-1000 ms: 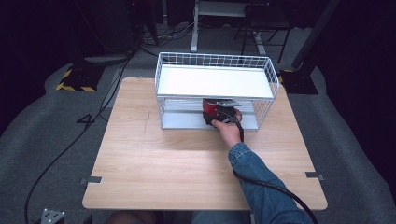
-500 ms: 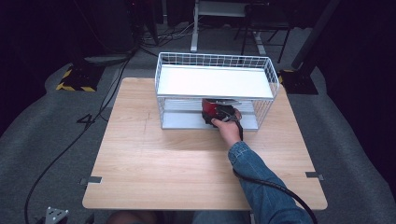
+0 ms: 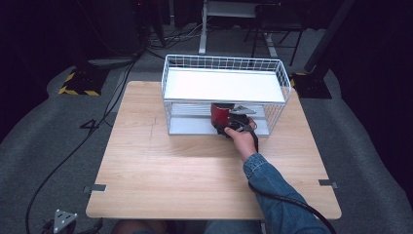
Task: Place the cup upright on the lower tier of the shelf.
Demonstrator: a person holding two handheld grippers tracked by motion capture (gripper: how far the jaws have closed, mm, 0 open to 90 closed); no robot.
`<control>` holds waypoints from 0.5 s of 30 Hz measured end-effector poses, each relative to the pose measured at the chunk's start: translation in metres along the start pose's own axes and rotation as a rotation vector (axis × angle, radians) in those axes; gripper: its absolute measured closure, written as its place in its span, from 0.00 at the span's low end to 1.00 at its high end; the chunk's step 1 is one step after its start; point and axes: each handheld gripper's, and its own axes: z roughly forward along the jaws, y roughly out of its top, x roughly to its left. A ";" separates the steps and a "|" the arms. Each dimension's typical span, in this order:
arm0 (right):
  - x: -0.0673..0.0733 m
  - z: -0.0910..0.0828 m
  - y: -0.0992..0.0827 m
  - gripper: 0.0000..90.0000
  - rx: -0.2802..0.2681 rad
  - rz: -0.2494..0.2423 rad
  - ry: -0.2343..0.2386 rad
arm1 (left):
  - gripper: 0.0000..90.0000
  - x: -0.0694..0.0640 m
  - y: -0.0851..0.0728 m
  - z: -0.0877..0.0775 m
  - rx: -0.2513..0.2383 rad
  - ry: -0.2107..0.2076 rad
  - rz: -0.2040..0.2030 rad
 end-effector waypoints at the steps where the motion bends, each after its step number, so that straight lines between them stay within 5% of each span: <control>1: -0.001 -0.005 -0.001 0.16 -0.003 0.005 0.005 | 0.08 -0.001 0.002 0.001 0.001 -0.003 0.005; 15: 0.002 -0.066 -0.007 0.16 -0.010 -0.040 0.063 | 0.08 -0.025 0.043 0.018 -0.040 -0.075 0.104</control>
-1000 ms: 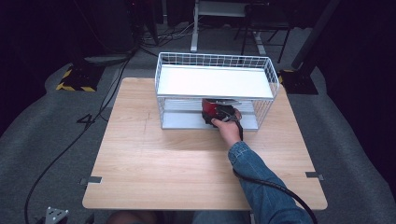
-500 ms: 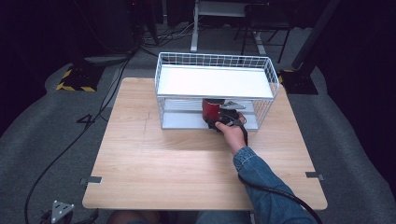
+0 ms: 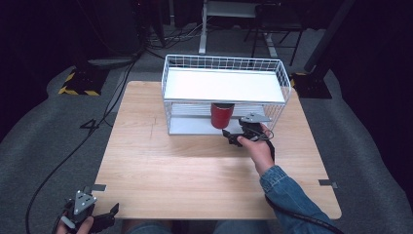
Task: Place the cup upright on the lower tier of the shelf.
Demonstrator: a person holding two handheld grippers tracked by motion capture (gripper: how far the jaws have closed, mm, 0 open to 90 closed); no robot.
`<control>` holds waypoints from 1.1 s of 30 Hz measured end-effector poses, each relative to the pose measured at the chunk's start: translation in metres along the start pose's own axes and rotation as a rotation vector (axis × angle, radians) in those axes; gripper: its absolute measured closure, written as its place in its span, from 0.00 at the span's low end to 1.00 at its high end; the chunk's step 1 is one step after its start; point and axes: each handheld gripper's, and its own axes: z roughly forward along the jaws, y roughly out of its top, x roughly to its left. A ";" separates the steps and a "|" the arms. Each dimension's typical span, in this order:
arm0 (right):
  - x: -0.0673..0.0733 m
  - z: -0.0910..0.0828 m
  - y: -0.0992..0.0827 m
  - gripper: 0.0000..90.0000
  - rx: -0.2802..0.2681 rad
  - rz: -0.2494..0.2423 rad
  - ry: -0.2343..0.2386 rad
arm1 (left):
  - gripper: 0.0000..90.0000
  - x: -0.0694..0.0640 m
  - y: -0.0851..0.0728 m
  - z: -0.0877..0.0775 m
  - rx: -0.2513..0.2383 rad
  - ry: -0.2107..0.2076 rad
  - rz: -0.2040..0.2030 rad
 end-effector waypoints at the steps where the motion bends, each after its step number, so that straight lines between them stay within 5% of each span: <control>1: 0.000 -0.005 0.000 0.16 -0.004 -0.010 0.007 | 0.08 -0.001 0.003 0.002 -0.003 -0.004 0.006; 24: -0.015 -0.105 -0.015 0.16 -0.012 -0.104 0.139 | 0.09 -0.014 0.018 0.018 0.014 -0.055 0.070; 33: -0.022 -0.142 -0.037 0.16 0.010 -0.078 0.107 | 0.09 -0.026 0.036 0.033 0.015 -0.100 0.105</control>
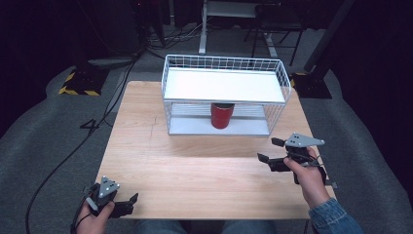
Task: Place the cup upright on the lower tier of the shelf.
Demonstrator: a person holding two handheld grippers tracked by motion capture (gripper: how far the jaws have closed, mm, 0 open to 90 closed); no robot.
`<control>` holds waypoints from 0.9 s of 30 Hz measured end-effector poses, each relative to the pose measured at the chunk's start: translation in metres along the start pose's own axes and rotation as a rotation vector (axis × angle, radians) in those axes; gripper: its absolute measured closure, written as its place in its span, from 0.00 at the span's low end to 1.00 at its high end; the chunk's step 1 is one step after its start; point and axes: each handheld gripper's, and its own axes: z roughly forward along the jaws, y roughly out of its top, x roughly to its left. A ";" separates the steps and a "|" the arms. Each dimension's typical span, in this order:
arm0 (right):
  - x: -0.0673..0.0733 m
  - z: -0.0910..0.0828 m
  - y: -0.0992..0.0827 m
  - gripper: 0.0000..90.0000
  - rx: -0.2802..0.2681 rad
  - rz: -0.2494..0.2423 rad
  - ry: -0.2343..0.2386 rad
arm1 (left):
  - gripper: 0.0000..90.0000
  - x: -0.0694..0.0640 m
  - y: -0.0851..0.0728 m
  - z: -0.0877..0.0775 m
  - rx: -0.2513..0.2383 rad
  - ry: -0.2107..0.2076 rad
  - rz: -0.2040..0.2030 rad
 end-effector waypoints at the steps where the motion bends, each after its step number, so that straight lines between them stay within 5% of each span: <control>1: 0.000 0.000 0.000 0.16 0.000 0.000 0.000 | 0.09 -0.001 0.002 0.002 -0.002 0.002 0.008; 9: -0.002 -0.020 -0.022 0.15 0.048 0.054 -0.085 | 0.09 -0.011 0.015 0.018 0.021 -0.037 0.065; 15: -0.005 -0.029 -0.043 0.15 0.060 0.110 -0.082 | 0.09 -0.017 0.022 0.028 0.033 -0.061 0.081; 27: -0.013 -0.041 -0.081 0.15 0.138 0.132 -0.123 | 0.09 -0.024 0.035 0.049 0.060 -0.091 0.103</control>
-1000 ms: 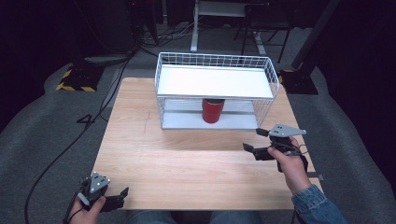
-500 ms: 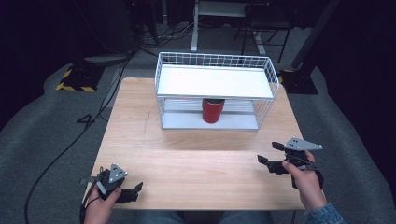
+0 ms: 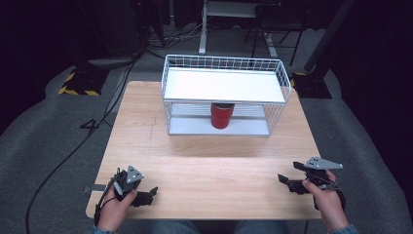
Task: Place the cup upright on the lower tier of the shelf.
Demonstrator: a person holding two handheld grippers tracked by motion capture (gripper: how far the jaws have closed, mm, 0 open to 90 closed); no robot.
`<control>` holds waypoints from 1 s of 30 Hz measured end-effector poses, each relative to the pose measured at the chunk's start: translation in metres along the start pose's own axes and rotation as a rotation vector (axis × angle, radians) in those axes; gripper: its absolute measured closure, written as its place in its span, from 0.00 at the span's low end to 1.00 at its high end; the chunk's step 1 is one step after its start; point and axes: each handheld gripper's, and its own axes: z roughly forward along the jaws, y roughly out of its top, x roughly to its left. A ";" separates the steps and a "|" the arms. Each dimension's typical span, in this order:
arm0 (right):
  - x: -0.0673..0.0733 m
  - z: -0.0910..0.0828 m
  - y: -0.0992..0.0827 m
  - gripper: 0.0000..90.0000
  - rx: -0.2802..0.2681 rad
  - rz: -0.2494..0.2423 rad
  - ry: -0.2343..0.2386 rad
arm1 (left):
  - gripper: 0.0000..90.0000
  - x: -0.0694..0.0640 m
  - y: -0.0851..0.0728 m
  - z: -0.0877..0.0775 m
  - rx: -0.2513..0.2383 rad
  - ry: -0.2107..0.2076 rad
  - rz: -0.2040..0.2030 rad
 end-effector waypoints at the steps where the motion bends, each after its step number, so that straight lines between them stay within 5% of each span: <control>1: -0.001 0.000 -0.003 0.15 0.007 0.002 -0.007 | 0.09 -0.001 0.002 0.002 0.006 -0.003 0.002; 14: -0.004 0.007 -0.028 0.15 0.089 -0.026 -0.041 | 0.10 -0.002 0.006 0.014 -0.003 -0.026 0.011; 20: -0.002 0.011 -0.033 0.15 0.115 -0.048 -0.051 | 0.01 -0.003 0.004 0.018 -0.018 -0.044 0.040; 30: 0.000 0.018 -0.037 0.01 0.112 -0.060 -0.039 | 0.00 -0.003 0.005 0.018 -0.022 -0.043 0.044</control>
